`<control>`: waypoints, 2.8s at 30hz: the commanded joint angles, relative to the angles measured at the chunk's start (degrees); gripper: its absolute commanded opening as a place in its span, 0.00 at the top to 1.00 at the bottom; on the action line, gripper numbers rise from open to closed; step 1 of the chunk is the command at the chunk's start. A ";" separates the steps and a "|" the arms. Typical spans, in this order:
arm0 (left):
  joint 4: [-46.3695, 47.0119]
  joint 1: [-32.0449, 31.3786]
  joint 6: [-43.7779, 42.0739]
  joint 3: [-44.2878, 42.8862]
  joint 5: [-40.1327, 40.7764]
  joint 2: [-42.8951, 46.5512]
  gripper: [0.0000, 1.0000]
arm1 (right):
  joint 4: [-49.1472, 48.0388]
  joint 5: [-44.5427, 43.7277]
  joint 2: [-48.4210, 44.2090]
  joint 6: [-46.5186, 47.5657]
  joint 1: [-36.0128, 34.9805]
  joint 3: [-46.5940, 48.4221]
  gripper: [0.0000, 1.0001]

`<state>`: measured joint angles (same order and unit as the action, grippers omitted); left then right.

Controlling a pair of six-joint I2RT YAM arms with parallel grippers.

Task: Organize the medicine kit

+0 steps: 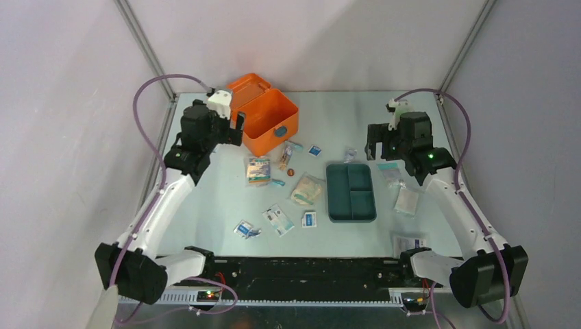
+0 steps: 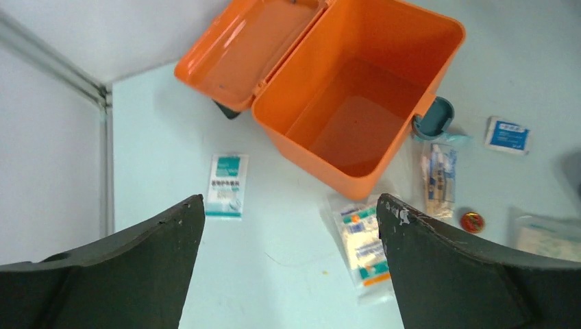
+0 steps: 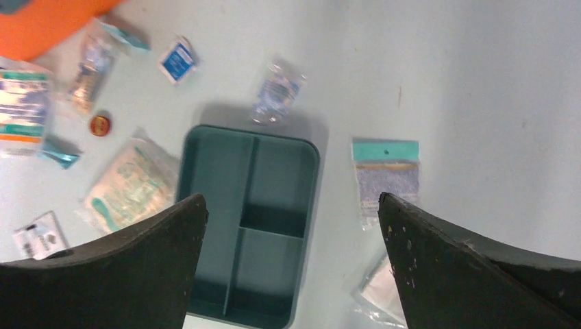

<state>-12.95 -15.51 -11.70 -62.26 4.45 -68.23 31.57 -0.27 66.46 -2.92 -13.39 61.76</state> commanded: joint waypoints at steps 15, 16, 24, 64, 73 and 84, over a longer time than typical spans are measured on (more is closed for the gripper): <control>-8.55 1.33 21.86 14.01 -19.95 0.62 0.09 | -4.11 25.11 15.28 13.44 -11.07 11.11 0.02; -8.00 1.31 22.79 13.70 -20.07 -0.65 0.10 | -4.26 25.89 16.11 13.01 -11.89 11.28 0.04; -6.72 1.51 28.88 10.19 -21.84 -16.87 0.28 | -5.57 31.06 25.66 8.40 -13.65 11.68 0.22; 10.87 11.81 37.14 4.30 -29.09 -36.36 0.87 | -3.23 30.36 22.18 9.82 -15.82 10.13 0.26; 6.15 11.24 31.24 11.28 -37.62 -17.05 1.00 | -1.22 28.34 20.16 11.34 -15.75 10.09 0.26; 6.32 9.06 32.19 -2.04 -47.89 -7.31 1.00 | 1.99 26.28 15.43 13.09 -13.13 10.13 0.25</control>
<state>-7.86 -5.06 19.51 -56.88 -38.63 -73.58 33.06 27.20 84.07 9.13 -27.66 71.13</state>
